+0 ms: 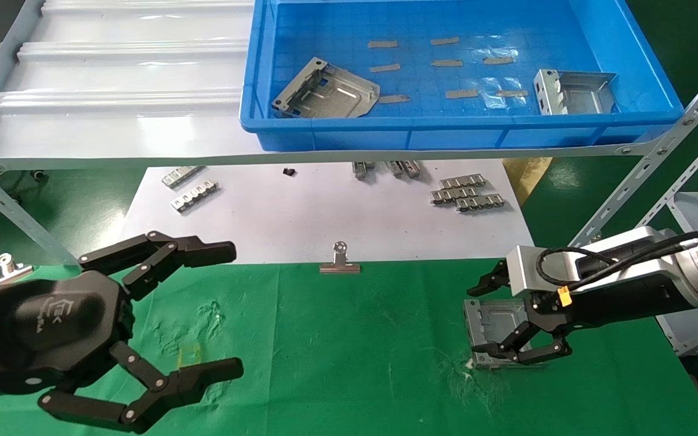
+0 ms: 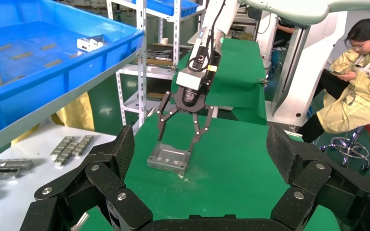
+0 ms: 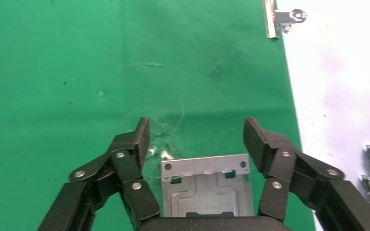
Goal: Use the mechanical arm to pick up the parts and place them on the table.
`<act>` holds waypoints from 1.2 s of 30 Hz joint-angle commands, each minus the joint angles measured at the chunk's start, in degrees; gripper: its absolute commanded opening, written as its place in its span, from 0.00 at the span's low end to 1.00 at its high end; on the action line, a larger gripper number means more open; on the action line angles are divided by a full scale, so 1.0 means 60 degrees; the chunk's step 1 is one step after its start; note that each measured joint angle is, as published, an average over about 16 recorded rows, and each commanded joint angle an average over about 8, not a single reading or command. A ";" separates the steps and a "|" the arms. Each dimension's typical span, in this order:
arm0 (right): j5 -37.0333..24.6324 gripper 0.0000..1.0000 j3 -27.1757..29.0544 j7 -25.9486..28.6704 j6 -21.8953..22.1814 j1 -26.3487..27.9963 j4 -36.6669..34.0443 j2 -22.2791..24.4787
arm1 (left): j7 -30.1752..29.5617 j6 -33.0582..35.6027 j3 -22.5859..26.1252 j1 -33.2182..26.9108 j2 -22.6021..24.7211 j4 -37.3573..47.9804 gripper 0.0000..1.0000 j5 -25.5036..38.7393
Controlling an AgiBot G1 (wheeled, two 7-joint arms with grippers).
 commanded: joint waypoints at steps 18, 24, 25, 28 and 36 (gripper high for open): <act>0.1086 1.00 0.0821 0.0310 0.0079 -0.0995 0.0722 0.0269 | 0.0001 0.0000 0.0001 -0.0001 0.0000 0.0002 1.00 0.0000; 0.1810 1.00 0.1371 0.0537 0.0128 -0.1609 0.1184 0.0476 | 0.0001 0.0000 0.0001 -0.0001 0.0000 0.0002 1.00 -0.0001; 0.1929 1.00 0.1461 0.0574 0.0136 -0.1709 0.1259 0.0510 | 0.0001 0.0000 0.0001 -0.0001 0.0000 0.0002 1.00 -0.0001; 0.2288 1.00 0.1735 0.0687 0.0161 -0.2014 0.1489 0.0613 | 0.0001 0.0000 0.0001 -0.0001 0.0000 0.0002 1.00 -0.0001; 0.3253 1.00 0.2469 0.0991 0.0226 -0.2832 0.2105 0.0889 | 0.0001 0.0000 0.0002 -0.0001 0.0000 0.0002 1.00 -0.0001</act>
